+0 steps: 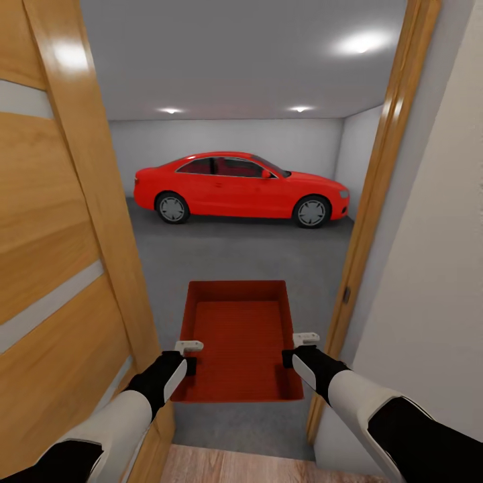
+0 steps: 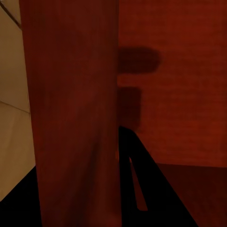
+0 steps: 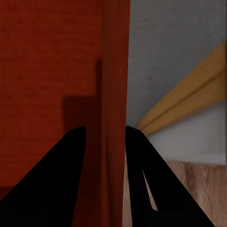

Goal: Move the two storage containers from the living room to the garage. In the garage, place one container on the floor and stack the other container on top of it (either order is fine).

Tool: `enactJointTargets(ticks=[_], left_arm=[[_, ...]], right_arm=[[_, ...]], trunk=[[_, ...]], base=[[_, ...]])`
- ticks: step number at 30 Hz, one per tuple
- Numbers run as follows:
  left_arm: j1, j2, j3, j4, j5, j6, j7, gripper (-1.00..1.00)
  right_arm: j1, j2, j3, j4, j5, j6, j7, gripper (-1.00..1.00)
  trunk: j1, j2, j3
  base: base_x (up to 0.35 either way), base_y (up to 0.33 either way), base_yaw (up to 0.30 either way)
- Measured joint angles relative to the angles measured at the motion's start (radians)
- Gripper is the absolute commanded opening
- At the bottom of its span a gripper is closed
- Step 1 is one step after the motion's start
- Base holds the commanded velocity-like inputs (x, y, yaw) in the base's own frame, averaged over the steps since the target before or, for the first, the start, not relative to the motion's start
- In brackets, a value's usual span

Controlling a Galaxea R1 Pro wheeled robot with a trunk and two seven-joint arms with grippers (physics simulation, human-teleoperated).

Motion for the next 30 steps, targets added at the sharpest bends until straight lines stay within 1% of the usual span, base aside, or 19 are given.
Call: enactJointTargets(ticks=[8,24,30], left_arm=[[0.000,0.000,0.000,0.000,0.000,-0.001,0.000,-1.00],[0.000,0.000,-0.002,0.000,0.004,-0.001,0.001,-1.00],[0.000,0.000,0.000,0.000,0.001,-0.001,0.000,-1.00]], right_arm=[[0.000,0.000,-0.002,-0.001,0.003,0.000,0.000,-1.00],[0.000,0.000,-0.001,0.000,0.003,0.000,0.000,-1.00],[0.000,0.000,-0.002,-0.001,0.003,0.000,0.000,-1.00]], trunk=[[0.000,0.000,0.000],[0.000,0.000,0.000],[0.000,0.000,0.000]], base=[[0.000,0.000,-0.112],[0.000,0.000,-0.011],[0.000,0.000,-0.147]])
